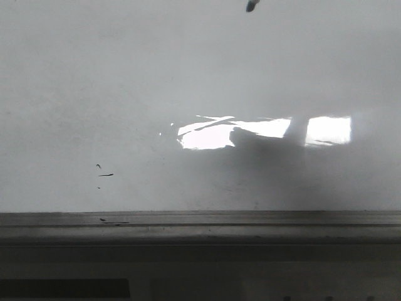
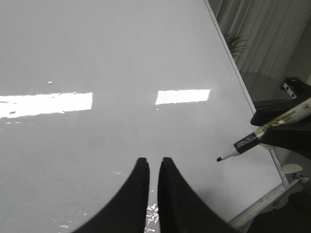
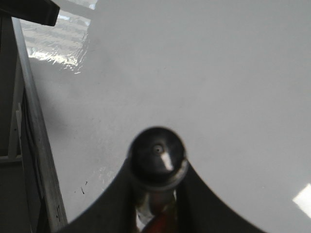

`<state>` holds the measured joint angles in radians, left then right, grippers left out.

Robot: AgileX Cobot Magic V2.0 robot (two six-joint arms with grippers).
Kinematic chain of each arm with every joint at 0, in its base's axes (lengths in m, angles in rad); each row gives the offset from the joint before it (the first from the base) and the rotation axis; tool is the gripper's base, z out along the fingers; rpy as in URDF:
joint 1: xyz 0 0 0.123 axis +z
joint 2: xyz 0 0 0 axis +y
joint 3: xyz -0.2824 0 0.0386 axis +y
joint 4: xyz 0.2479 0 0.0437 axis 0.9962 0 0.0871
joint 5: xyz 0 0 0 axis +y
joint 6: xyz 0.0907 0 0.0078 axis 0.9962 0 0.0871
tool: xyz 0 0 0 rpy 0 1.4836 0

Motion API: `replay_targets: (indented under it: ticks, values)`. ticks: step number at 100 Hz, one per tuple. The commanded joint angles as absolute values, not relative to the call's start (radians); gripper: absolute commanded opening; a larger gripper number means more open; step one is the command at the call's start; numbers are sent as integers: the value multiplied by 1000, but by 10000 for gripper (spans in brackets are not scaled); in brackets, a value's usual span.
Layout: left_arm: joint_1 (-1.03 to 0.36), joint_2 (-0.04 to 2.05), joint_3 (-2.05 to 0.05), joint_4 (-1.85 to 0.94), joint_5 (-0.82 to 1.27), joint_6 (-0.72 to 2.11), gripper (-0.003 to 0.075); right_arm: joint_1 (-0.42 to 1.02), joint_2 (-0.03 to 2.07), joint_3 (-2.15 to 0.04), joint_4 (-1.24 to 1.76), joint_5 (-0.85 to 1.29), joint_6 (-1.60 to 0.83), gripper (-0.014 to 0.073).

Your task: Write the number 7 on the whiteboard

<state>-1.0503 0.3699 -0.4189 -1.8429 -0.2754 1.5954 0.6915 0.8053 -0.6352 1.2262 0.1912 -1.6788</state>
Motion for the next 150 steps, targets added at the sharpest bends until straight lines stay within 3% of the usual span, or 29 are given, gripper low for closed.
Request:
replay_targets:
  ticks: [1, 36, 74, 136, 150]
  values:
    - [-1057, 376, -441, -1855, -244, 1588, -20, 690, 837, -687, 1236, 122, -1694, -43]
    - [-1057, 376, -441, -1855, -244, 1588, -20, 695, 921, -723, 1236, 81, -1694, -43]
    - [-1057, 376, -435, -1855, -246, 1588, -20, 895, 936, -742, 1234, -82, -1694, -43]
    - [-1057, 376, -435, -1855, -246, 1588, -20, 964, 903, -742, 1234, 0, -1694, -43]
    - [-1057, 376, -435, -1855, -246, 1588, -20, 998, 899, -742, 1025, -68, -1554, -43]
